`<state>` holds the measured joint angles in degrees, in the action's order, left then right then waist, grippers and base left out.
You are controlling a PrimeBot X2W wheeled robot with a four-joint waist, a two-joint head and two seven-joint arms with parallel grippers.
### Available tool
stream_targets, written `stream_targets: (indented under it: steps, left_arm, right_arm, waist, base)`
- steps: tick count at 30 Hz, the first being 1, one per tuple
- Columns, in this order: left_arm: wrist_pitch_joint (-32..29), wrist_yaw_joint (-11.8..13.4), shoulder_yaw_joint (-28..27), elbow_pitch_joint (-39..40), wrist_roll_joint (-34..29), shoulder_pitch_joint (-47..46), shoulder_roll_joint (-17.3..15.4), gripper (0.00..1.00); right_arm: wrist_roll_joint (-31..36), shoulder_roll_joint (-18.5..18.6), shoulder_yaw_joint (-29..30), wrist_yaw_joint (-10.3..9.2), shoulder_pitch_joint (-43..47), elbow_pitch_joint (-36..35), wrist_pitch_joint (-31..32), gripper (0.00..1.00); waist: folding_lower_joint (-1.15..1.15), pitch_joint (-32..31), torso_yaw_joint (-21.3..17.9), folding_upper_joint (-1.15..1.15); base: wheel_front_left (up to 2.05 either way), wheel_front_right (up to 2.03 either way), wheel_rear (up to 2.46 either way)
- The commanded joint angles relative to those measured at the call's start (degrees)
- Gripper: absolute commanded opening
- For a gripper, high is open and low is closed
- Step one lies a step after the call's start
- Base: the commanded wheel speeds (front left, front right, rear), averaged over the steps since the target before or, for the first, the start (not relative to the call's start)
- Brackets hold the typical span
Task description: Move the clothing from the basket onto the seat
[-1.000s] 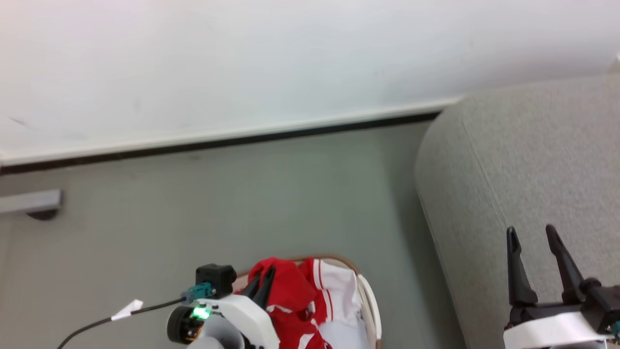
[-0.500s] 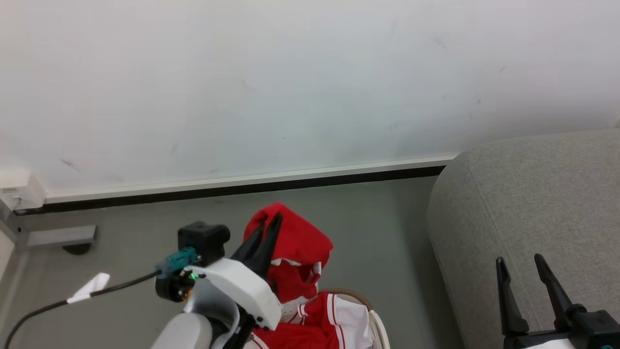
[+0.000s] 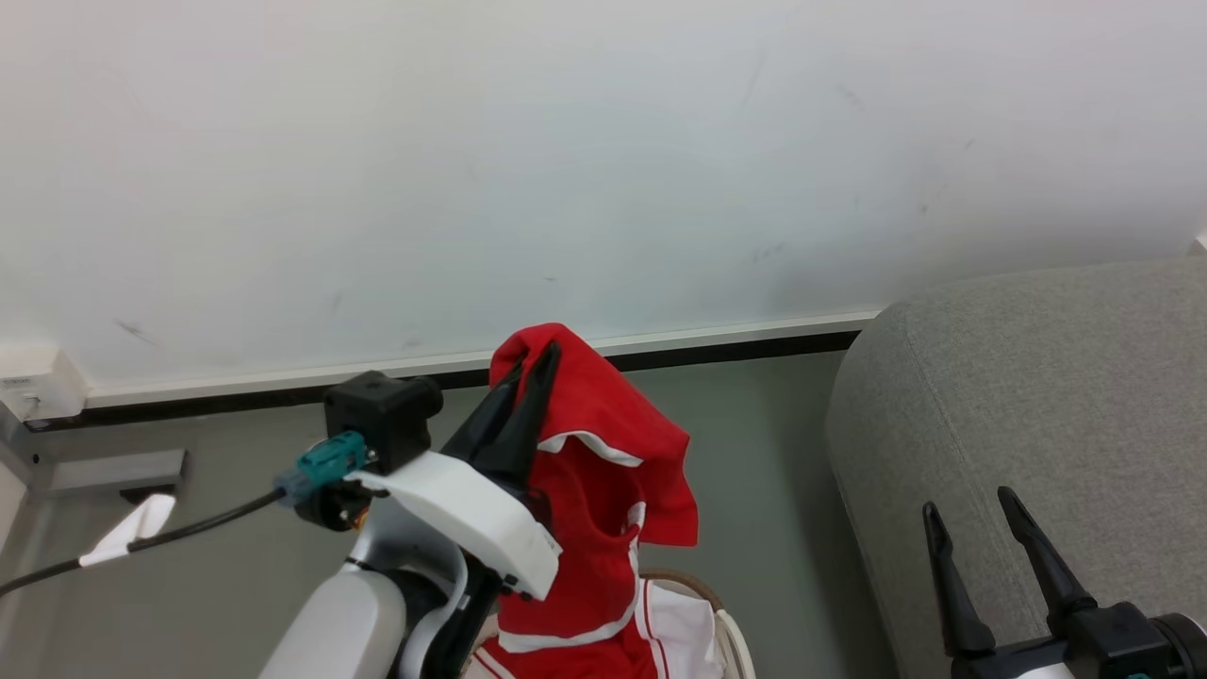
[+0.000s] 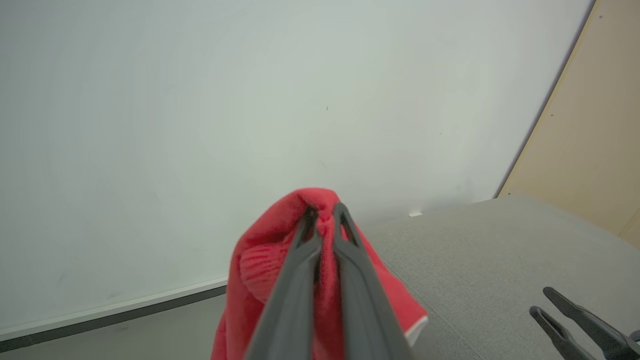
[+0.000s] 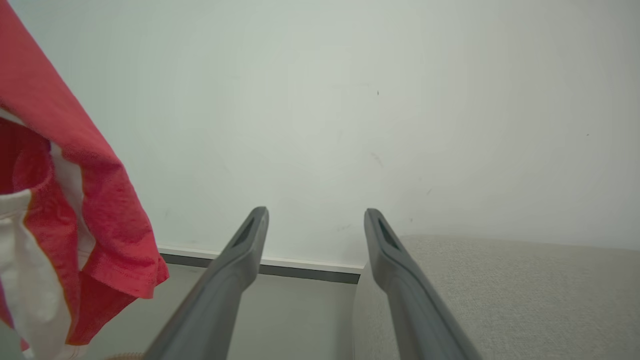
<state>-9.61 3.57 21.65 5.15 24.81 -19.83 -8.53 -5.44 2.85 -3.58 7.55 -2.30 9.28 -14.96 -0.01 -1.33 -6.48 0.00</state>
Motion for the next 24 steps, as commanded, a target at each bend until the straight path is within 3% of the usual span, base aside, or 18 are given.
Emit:
stream_targets:
  steps: [1, 8, 16, 20, 24]
  left_arm:
    - [-0.23, 0.1, 0.15, 0.64, 0.02, 0.06, -0.03, 0.0]
    - [-0.51, 0.39, 0.79, 2.09, -0.05, 0.62, -0.06, 0.0]
    - [-0.59, 0.39, 2.03, 2.5, -0.29, 0.14, 0.37, 0.0]
    - [-0.45, 0.09, 2.85, 2.24, -0.18, -0.34, 0.87, 0.0]
    - [-0.34, -0.28, 4.07, 1.85, -0.06, -1.0, 1.51, 0.0]
  right_arm:
    - [0.72, 0.62, -0.33, -0.12, 0.23, -0.49, -0.11, 1.0]
    - [1.18, 2.98, -4.39, -0.12, -0.43, -2.62, -0.1, 1.0]
    - [-0.72, 9.8, -21.01, -0.12, -8.34, -0.12, -0.03, 1.0]
    - [-2.54, 10.68, -28.48, -0.12, -15.34, 4.2, 0.7, 1.0]
    - [-4.47, 9.01, -34.8, -0.12, -21.91, 9.58, 1.25, 1.0]
  waist:
    - [0.01, -0.12, -0.06, 0.0]
    - [0.01, -0.3, -0.17, 0.0]
    - [0.01, 0.19, -0.1, 0.0]
    - [0.01, 0.32, 0.23, 0.0]
    - [0.01, 0.23, 0.95, 0.0]
  base:
    - [0.0, 0.0, 0.0]
    - [0.0, 0.0, 0.0]
    - [0.0, 0.0, 0.0]
    - [0.0, 0.0, 0.0]
    - [0.0, 0.0, 0.0]
